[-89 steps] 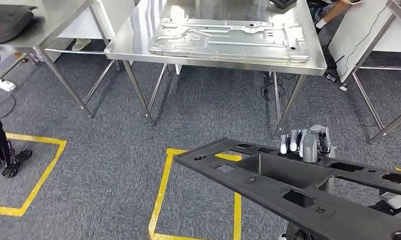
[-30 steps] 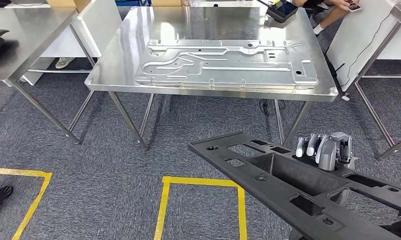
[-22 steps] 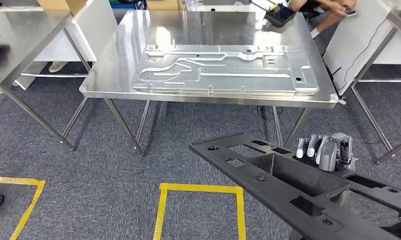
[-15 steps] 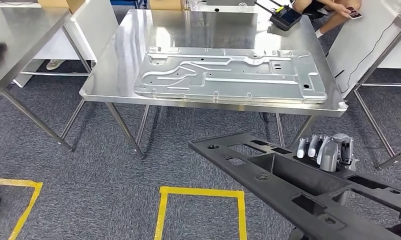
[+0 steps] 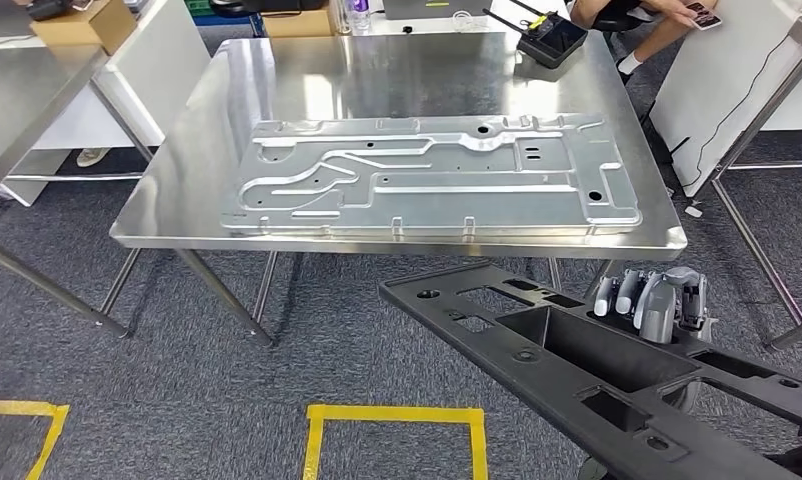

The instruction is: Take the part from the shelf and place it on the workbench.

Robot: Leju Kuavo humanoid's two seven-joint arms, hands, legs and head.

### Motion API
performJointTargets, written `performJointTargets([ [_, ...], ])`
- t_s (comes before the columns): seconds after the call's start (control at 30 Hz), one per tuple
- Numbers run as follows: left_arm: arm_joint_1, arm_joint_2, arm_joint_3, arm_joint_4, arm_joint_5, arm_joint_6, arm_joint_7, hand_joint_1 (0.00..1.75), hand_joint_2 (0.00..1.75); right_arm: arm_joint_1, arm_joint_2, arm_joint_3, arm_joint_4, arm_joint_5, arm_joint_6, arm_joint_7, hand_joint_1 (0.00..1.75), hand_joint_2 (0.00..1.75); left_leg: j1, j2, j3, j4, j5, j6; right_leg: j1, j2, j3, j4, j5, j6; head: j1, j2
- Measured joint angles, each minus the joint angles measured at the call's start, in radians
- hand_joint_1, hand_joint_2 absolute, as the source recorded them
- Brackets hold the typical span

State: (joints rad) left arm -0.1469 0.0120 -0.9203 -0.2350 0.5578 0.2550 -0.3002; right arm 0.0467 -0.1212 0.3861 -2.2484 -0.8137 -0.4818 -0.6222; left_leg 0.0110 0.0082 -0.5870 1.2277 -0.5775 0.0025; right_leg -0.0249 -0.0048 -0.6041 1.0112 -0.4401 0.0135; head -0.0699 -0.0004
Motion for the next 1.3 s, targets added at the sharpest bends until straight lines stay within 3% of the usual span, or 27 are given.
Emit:
performJointTargets([
  [0.07, 0.003, 0.000, 0.000, 0.000, 0.000, 0.001, 0.000, 0.00, 1.75, -0.001, 0.000, 0.000, 0.000, 0.000, 0.000, -0.002, 1.75, 1.75, -0.005, 0.000, -0.064, 0.032, -0.063, 0.007, 0.008, 0.007, 0.027, -0.001, -0.022, -0.002, 0.000, 0.000],
  [0.1, 0.005, 0.000, 0.000, 0.000, 0.001, 0.001, -0.001, 0.00, 1.75, -0.001, 0.000, 0.000, 0.000, 0.000, 0.000, -0.003, 1.75, 1.75, -0.010, 0.000, -0.077, 0.007, -0.063, 0.016, 0.013, 0.010, 0.042, -0.001, -0.032, -0.002, 0.000, 0.000],
  [0.13, 0.006, 0.000, 0.000, 0.000, 0.001, 0.002, -0.001, 0.00, 1.75, -0.002, 0.001, 0.000, 0.000, 0.001, 0.000, -0.004, 1.75, 1.75, -0.019, 0.000, -0.081, -0.042, -0.034, 0.030, 0.019, 0.012, 0.058, -0.003, -0.042, -0.002, 0.000, 0.000],
  [0.23, 0.010, 0.007, 0.000, 0.001, 0.002, 0.005, -0.003, 0.00, 1.75, -0.005, 0.001, 0.000, 0.002, 0.003, 0.000, -0.007, 1.75, 1.75, -0.055, -0.017, -0.065, -0.216, 0.166, 0.088, 0.025, 0.021, 0.093, -0.013, -0.067, -0.002, 0.004, 0.000],
  [0.27, 0.012, 0.010, -0.001, 0.001, 0.003, 0.007, -0.003, 0.00, 1.75, -0.006, 0.002, 0.000, 0.002, 0.004, 0.000, -0.009, 1.75, 1.75, -0.064, -0.023, -0.059, -0.244, 0.208, 0.099, 0.022, 0.025, 0.099, -0.017, -0.072, -0.001, 0.006, 0.000],
  [0.33, 0.012, 0.012, -0.001, 0.001, 0.003, 0.009, -0.004, 0.00, 1.75, -0.007, 0.003, 0.000, 0.002, 0.011, -0.002, -0.011, 1.75, 1.75, -0.066, -0.027, -0.041, -0.267, 0.220, 0.105, 0.022, 0.029, 0.111, -0.033, -0.080, 0.003, 0.006, 0.000],
  [0.4, 0.008, 0.012, 0.000, 0.001, 0.003, 0.010, -0.006, 0.00, 1.75, -0.010, 0.002, 0.000, -0.001, 0.026, -0.011, -0.010, 1.75, 1.75, -0.058, -0.027, -0.002, -0.308, 0.226, 0.105, 0.025, 0.024, 0.121, -0.029, -0.093, 0.010, 0.005, 0.000],
  [0.43, 0.006, 0.013, 0.000, 0.001, 0.003, 0.010, -0.006, 0.00, 1.75, -0.012, 0.001, 0.000, -0.002, 0.036, -0.019, -0.008, 1.75, 1.75, -0.050, -0.026, 0.021, -0.329, 0.228, 0.105, 0.027, 0.021, 0.110, 0.002, -0.109, 0.015, 0.004, 0.000],
  [0.47, 0.005, 0.013, 0.000, 0.001, 0.003, 0.010, -0.007, 0.00, 1.75, -0.014, -0.001, -0.001, -0.002, 0.045, -0.029, -0.003, 1.75, 1.75, -0.042, -0.027, 0.035, -0.340, 0.226, 0.104, 0.025, 0.019, 0.080, 0.058, -0.129, 0.022, 0.005, 0.000],
  [0.53, 0.006, 0.011, 0.000, 0.001, 0.003, 0.009, -0.007, 0.00, 1.75, -0.017, -0.007, -0.006, -0.003, 0.068, -0.057, 0.011, 1.75, 1.75, -0.028, -0.027, 0.054, -0.344, 0.212, 0.097, 0.014, 0.018, -0.008, 0.187, -0.163, 0.041, 0.005, 0.000],
  [0.57, 0.008, 0.010, 0.000, 0.001, 0.003, 0.008, -0.007, 0.00, 1.75, -0.017, -0.011, -0.010, -0.005, 0.081, -0.072, 0.021, 1.75, 1.75, -0.021, -0.028, 0.062, -0.343, 0.202, 0.090, 0.006, 0.018, -0.041, 0.220, -0.156, 0.053, 0.005, 0.000],
  [0.6, 0.011, 0.009, -0.001, 0.001, 0.003, 0.007, -0.007, 0.00, 1.75, -0.017, -0.016, -0.014, -0.007, 0.094, -0.086, 0.029, 1.75, 1.75, -0.012, -0.028, 0.071, -0.339, 0.190, 0.080, -0.002, 0.016, -0.056, 0.215, -0.129, 0.066, 0.005, 0.000],
  [0.63, 0.013, 0.008, -0.001, 0.001, 0.003, 0.006, -0.007, 0.00, 1.75, -0.017, -0.021, -0.018, -0.011, 0.104, -0.097, 0.037, 1.75, 1.75, -0.004, -0.029, 0.081, -0.331, 0.177, 0.069, -0.012, 0.014, -0.051, 0.171, -0.083, 0.080, 0.005, 0.000],
  [0.67, 0.014, 0.008, -0.001, 0.001, 0.003, 0.004, -0.007, 0.00, 1.75, -0.018, -0.025, -0.021, -0.014, 0.112, -0.105, 0.045, 1.75, 1.75, 0.004, -0.029, 0.087, -0.318, 0.160, 0.057, -0.023, 0.011, -0.034, 0.106, -0.033, 0.096, 0.005, 0.000],
  [0.7, 0.014, 0.009, -0.001, 0.001, 0.004, 0.003, -0.007, 0.00, 1.75, -0.020, -0.028, -0.023, -0.017, 0.119, -0.113, 0.052, 1.75, 1.75, 0.008, -0.030, 0.086, -0.300, 0.141, 0.043, -0.030, 0.012, -0.016, 0.050, -0.002, 0.107, 0.006, 0.000],
  [0.77, 0.012, 0.011, -0.001, 0.001, 0.004, 0.001, -0.008, 0.00, 1.75, -0.020, -0.034, -0.026, -0.025, 0.135, -0.126, 0.068, 1.75, 1.75, 0.010, -0.031, 0.076, -0.266, 0.112, 0.025, -0.036, 0.020, -0.001, 0.003, 0.011, 0.095, 0.004, 0.000],
  [0.83, 0.012, 0.011, -0.001, 0.002, 0.005, 0.000, -0.008, 0.00, 1.75, -0.022, -0.038, -0.030, -0.032, 0.151, -0.134, 0.080, 1.75, 1.75, 0.011, -0.031, 0.071, -0.256, 0.102, 0.020, -0.033, 0.026, -0.004, 0.011, -0.004, 0.065, 0.000, 0.000],
  [0.9, 0.012, 0.010, -0.001, 0.002, 0.006, -0.001, -0.008, 0.00, 1.75, -0.024, -0.040, -0.032, -0.036, 0.162, -0.138, 0.088, 1.75, 1.75, 0.014, -0.027, 0.063, -0.235, 0.090, 0.016, -0.032, 0.025, -0.002, 0.011, -0.009, 0.051, -0.002, 0.000],
  [0.97, 0.010, 0.009, -0.001, 0.002, 0.006, -0.001, -0.008, 0.00, 1.75, -0.026, -0.041, -0.033, -0.043, 0.170, -0.142, 0.093, 1.75, 1.75, 0.016, -0.021, 0.013, -0.137, 0.048, 0.010, -0.032, 0.022, 0.004, 0.009, -0.015, 0.041, -0.003, 0.000],
  [1.03, 0.010, 0.009, -0.001, 0.002, 0.008, -0.001, -0.008, 0.00, 1.75, -0.028, -0.042, -0.033, -0.047, 0.176, -0.143, 0.097, 1.75, 1.75, 0.016, -0.018, -0.072, 0.006, 0.003, 0.006, -0.031, 0.020, 0.010, 0.009, -0.023, 0.035, -0.004, 0.000],
  [1.07, 0.011, 0.008, -0.001, 0.002, 0.012, -0.002, -0.008, 0.00, 1.75, -0.028, -0.043, -0.033, -0.047, 0.179, -0.144, 0.098, 1.75, 1.75, 0.016, -0.018, -0.105, 0.052, -0.001, 0.008, -0.030, 0.020, 0.015, 0.009, -0.027, 0.033, -0.004, 0.000],
  [1.1, 0.011, 0.008, -0.001, 0.002, 0.016, -0.002, -0.008, 0.00, 1.75, -0.027, -0.044, -0.033, -0.048, 0.181, -0.144, 0.099, 1.75, 1.75, 0.014, -0.018, -0.120, 0.058, 0.015, 0.012, -0.028, 0.020, 0.022, 0.009, -0.033, 0.033, -0.004, 0.000],
  [1.13, 0.012, 0.008, -0.001, 0.002, 0.021, -0.002, -0.008, 0.00, 1.75, -0.027, -0.045, -0.033, -0.049, 0.182, -0.144, 0.100, 1.75, 1.75, 0.011, -0.018, -0.115, 0.022, 0.052, 0.019, -0.026, 0.021, 0.031, 0.008, -0.038, 0.032, -0.004, 0.000],
  [1.2, 0.012, 0.009, 0.000, 0.002, 0.034, -0.002, -0.008, 0.00, 1.75, -0.028, -0.045, -0.033, -0.051, 0.187, -0.144, 0.102, 1.75, 1.75, -0.001, -0.018, -0.066, -0.118, 0.142, 0.045, -0.023, 0.022, 0.053, 0.003, -0.049, 0.033, -0.004, 0.000],
  [1.23, 0.012, 0.010, 0.000, 0.002, 0.043, -0.002, -0.008, 0.00, 1.75, -0.028, -0.046, -0.033, -0.052, 0.191, -0.144, 0.105, 1.75, 1.75, -0.008, -0.018, -0.045, -0.177, 0.171, 0.057, -0.023, 0.022, 0.061, -0.001, -0.053, 0.035, -0.004, 0.000],
  [1.3, 0.012, 0.012, 0.002, 0.002, 0.060, -0.001, -0.008, 0.00, 1.75, -0.027, -0.047, -0.033, -0.053, 0.200, -0.144, 0.111, 1.75, 1.75, -0.020, -0.017, -0.023, -0.228, 0.182, 0.074, -0.025, 0.020, 0.069, -0.010, -0.056, 0.044, -0.004, 0.000],
])
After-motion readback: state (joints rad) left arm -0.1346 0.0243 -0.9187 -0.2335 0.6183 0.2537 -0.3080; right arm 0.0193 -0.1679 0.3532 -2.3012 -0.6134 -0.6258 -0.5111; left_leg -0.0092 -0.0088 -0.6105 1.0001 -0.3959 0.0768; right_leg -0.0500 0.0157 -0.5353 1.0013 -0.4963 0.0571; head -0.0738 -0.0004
